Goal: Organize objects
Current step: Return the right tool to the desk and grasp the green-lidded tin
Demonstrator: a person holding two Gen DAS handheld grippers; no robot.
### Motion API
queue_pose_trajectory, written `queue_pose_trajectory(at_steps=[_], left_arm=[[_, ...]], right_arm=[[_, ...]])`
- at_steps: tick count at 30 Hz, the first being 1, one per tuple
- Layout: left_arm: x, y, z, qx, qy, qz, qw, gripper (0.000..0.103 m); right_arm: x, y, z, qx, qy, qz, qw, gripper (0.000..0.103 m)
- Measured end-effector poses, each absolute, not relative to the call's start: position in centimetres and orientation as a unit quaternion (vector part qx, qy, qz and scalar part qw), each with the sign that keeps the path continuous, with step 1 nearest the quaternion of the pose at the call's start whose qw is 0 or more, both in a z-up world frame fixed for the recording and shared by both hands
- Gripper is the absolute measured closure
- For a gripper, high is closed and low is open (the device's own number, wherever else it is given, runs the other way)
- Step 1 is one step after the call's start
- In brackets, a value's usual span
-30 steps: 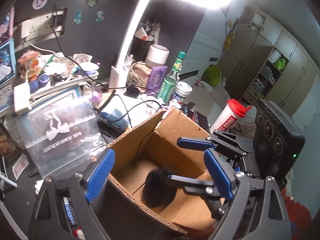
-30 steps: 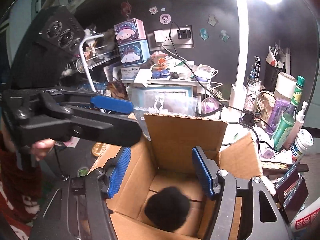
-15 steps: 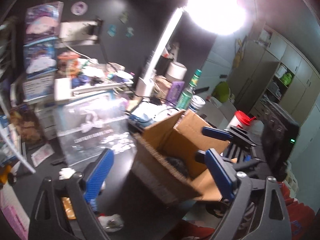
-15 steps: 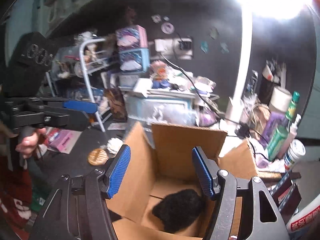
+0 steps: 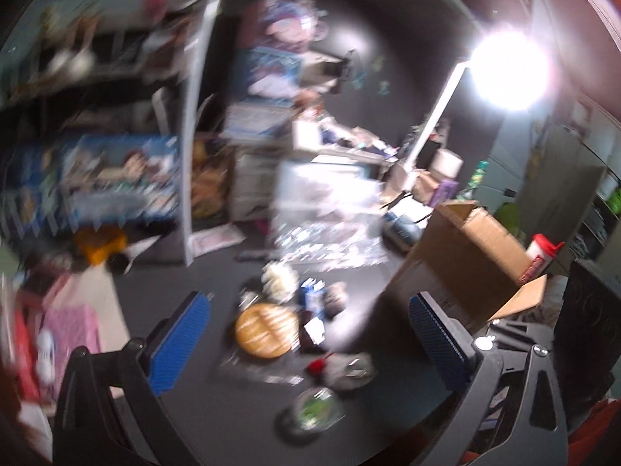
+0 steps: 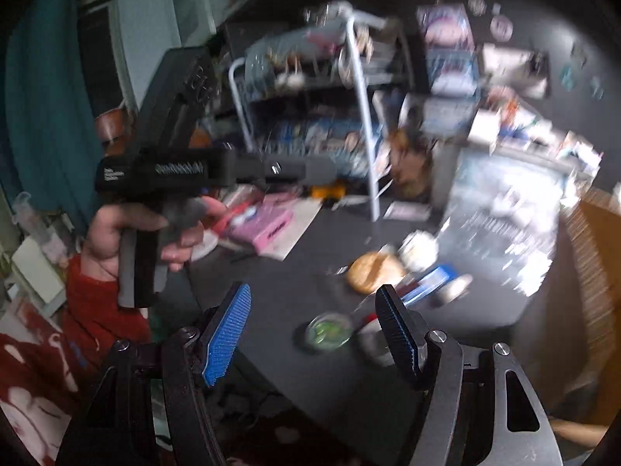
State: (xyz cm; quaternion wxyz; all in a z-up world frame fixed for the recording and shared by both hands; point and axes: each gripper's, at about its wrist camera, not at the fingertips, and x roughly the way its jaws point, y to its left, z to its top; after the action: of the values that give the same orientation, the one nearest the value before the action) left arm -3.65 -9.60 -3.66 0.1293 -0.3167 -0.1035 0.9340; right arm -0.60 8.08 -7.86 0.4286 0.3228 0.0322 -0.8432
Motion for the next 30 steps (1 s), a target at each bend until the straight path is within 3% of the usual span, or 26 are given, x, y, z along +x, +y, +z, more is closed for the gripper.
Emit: queue_pose_trajectory(at_steps=[10, 14, 19, 21, 30], left_arm=[[-1.2, -11.6, -10.5, -0.354, -0.107, 0.921, 0.121, 0.001], [-0.6, -11.6, -11.4, -0.35, -0.082, 0.926, 0.116, 0.001], [-0.6, -11.4, -12.0, -0.362, -0.09, 0.916, 0.148, 0.001], [-1.0, -11.2, -12.3, -0.382, -0.097, 0.905, 0.16, 0.001], [-1.9, -10.5, -11.1, -0.42, -0.14, 0.874, 0.202, 0.001]], right_arm=[[-2.1, 3.8, -16.6, 0.378, 0.077, -0.84, 0.382, 0.04], [-2.7, 2.9, -17.2, 0.374, 0.099, -0.846, 0.367, 0.042], [-3.5, 2.1, -17.8, 0.375, 0.115, -0.848, 0.357, 0.051], [-3.6, 2.1, -17.8, 0.374, 0.117, -0.847, 0.358, 0.06], [-2.9, 2.6, -15.7, 0.344, 0.116, -0.847, 0.388, 0.061]])
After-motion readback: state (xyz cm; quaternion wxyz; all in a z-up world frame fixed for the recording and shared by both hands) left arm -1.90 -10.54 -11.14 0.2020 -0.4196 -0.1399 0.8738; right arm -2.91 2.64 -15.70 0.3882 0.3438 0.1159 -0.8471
